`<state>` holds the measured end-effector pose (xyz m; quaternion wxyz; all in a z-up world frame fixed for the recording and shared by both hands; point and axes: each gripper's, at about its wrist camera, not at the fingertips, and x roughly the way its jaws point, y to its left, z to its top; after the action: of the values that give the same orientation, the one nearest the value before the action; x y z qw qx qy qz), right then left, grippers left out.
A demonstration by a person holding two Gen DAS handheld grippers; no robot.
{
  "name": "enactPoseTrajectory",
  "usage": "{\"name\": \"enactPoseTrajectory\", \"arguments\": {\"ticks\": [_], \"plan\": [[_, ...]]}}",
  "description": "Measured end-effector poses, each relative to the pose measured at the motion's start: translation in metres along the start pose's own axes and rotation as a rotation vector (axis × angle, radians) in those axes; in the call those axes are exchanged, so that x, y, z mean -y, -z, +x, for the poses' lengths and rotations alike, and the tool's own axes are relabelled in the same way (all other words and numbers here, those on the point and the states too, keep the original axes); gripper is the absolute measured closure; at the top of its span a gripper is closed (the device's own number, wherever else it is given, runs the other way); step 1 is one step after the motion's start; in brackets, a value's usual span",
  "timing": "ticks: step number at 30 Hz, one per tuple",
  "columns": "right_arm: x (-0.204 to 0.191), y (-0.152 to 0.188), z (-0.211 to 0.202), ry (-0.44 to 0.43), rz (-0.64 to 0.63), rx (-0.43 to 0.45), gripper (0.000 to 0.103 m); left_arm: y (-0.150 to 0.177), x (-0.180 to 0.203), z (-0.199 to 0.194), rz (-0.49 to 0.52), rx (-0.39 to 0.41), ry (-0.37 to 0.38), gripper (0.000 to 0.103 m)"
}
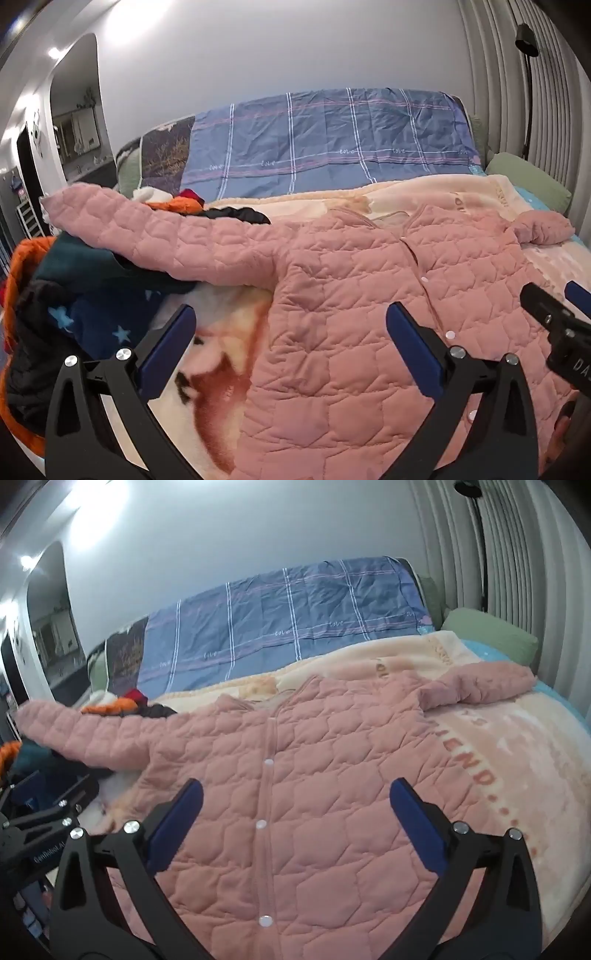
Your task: Fold large clothes
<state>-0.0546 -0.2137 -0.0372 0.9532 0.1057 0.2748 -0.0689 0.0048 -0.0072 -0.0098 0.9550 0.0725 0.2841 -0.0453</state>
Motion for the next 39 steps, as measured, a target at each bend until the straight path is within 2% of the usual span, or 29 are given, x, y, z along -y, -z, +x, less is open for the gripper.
{"name": "enactPoseTrajectory", "arguments": {"ticks": [3, 8, 12, 16, 23, 26, 39], "plan": [[0.002, -0.002, 0.012, 0.063, 0.02, -0.025, 0.002, 0.003, -0.001, 0.002, 0.001, 0.008, -0.01, 0.001], [0.01, -0.006, 0.013, 0.141, 0.005, -0.047, 0.002, 0.004, -0.005, 0.009, -0.01, -0.03, 0.01, 0.001], [0.0, 0.001, 0.011, 0.124, 0.003, -0.069, 0.002, 0.005, -0.007, 0.011, -0.017, -0.041, 0.02, 0.001], [-0.006, 0.003, 0.01, 0.158, -0.027, -0.06, 0.002, 0.007, -0.003, 0.01, 0.004, -0.047, 0.038, 0.001], [0.006, 0.003, 0.017, 0.149, 0.047, -0.128, 0.002, 0.013, 0.003, 0.008, 0.034, -0.046, 0.055, 0.001], [0.006, 0.005, 0.017, 0.182, 0.031, -0.123, 0.002, 0.014, 0.005, 0.007, 0.051, -0.037, 0.051, 0.001], [0.006, 0.005, 0.017, 0.189, 0.031, -0.144, 0.002, 0.015, 0.007, 0.006, 0.043, -0.025, 0.063, 0.001]]}}
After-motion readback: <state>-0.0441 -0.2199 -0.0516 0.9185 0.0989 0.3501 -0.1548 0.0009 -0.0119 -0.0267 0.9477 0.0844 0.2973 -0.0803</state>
